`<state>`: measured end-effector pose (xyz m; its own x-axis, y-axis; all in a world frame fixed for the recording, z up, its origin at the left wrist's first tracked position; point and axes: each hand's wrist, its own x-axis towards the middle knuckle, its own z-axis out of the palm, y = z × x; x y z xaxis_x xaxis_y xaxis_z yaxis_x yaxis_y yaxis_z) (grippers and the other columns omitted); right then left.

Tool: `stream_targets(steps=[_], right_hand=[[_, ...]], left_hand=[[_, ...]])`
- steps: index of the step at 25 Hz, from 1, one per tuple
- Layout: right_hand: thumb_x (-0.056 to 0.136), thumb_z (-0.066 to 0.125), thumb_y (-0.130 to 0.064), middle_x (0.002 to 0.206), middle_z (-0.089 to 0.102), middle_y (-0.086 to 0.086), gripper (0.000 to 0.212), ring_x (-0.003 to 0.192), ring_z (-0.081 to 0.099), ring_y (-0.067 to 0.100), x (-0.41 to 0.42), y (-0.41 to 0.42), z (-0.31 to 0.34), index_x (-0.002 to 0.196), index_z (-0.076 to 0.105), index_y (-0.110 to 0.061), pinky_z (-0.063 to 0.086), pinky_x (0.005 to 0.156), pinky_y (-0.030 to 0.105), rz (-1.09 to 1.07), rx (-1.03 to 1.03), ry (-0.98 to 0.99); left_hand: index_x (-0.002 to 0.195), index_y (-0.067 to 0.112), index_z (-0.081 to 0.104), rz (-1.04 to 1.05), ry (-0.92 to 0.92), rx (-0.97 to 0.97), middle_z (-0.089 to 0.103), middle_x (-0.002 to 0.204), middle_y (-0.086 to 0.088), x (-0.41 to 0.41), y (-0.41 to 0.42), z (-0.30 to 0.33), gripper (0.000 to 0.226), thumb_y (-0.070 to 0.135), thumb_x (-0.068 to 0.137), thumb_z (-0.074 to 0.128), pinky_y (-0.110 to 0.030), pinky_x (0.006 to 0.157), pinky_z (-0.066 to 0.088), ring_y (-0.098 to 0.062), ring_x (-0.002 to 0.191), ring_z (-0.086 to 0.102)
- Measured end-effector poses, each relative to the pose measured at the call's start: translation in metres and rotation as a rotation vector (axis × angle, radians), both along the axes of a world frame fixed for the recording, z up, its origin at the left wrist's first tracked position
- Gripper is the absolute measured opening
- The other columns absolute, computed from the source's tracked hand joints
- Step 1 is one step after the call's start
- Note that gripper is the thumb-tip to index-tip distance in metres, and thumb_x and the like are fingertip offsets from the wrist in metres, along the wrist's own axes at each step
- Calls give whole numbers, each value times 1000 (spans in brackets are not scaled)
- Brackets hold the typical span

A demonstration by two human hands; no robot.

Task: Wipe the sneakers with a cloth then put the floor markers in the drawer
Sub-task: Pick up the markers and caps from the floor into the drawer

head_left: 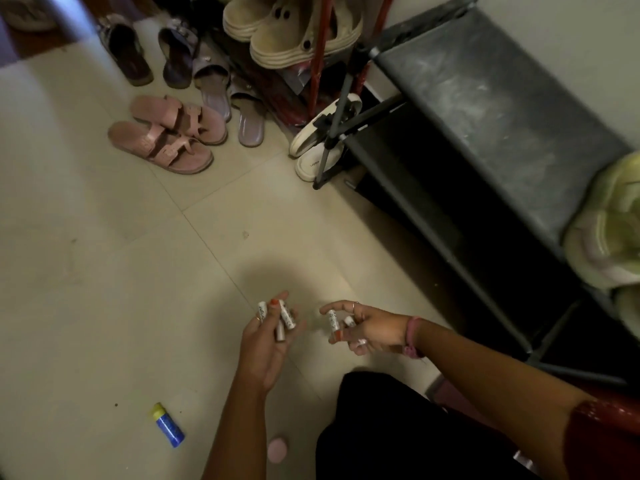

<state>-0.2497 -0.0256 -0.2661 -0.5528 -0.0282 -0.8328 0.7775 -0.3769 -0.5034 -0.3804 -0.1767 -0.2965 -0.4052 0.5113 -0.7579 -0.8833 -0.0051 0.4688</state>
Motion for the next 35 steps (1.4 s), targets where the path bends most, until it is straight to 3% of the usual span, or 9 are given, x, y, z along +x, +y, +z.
stream_targets(steps=[3, 7, 16, 19, 22, 25, 30, 35], right_hand=[[91, 45, 0, 87, 65, 7, 32, 86, 65, 20, 6, -6, 73, 115, 56, -19, 54, 74, 29, -325, -147, 55], [92, 44, -4, 85, 67, 8, 22, 79, 67, 18, 40, -23, 157, 105, 60, -14, 58, 72, 31, -651, -118, 148], [95, 46, -14, 108, 67, 11, 33, 92, 66, 19, 163, -69, 276, 126, 54, -13, 52, 88, 39, -1089, -40, 220], [95, 46, -15, 104, 69, 11, 34, 92, 66, 21, 199, -89, 305, 128, 51, -11, 51, 89, 40, -1205, -30, 272], [94, 47, -15, 113, 66, 15, 35, 93, 65, 23, 240, -114, 324, 128, 50, -9, 51, 89, 40, -1297, -10, 308], [94, 46, -14, 112, 67, 15, 30, 92, 66, 24, 282, -145, 331, 123, 54, -9, 51, 89, 41, -1366, 22, 336], [96, 47, -12, 110, 65, 17, 27, 98, 66, 29, 351, -199, 331, 121, 54, -7, 55, 85, 42, -1520, 49, 345], [94, 50, -8, 107, 60, 15, 26, 100, 66, 29, 399, -235, 321, 119, 58, -8, 55, 84, 40, -1607, 137, 275]], left_hand=[[111, 5, 64, -68, -66, 61, 62, 99, -8, 20, 7, 66, 23, 14, 100, 46, -36, 71, 61, -18, 86, 70], [119, 6, 63, -205, -72, 152, 62, 107, -9, 48, 17, 146, 25, 13, 98, 50, -31, 68, 59, -16, 85, 69], [122, 8, 60, -558, -37, 269, 64, 115, -15, 143, 20, 283, 28, 5, 96, 50, -37, 95, 50, -22, 103, 67], [121, 6, 61, -664, -52, 253, 66, 113, -16, 177, 13, 307, 31, 23, 97, 54, -37, 96, 50, -23, 104, 66], [118, 6, 59, -712, -115, 232, 68, 106, -13, 220, 3, 323, 45, 44, 98, 47, -38, 96, 50, -23, 99, 66], [116, 8, 59, -750, -147, 204, 68, 99, -10, 262, -12, 329, 37, 38, 99, 48, -38, 90, 51, -21, 88, 65], [109, 9, 63, -848, -203, 174, 67, 99, -9, 323, -43, 334, 21, 18, 95, 51, -37, 81, 52, -22, 90, 65], [114, 7, 60, -957, -234, 150, 67, 116, -12, 360, -67, 328, 27, 20, 98, 42, -42, 106, 39, -23, 104, 65]])
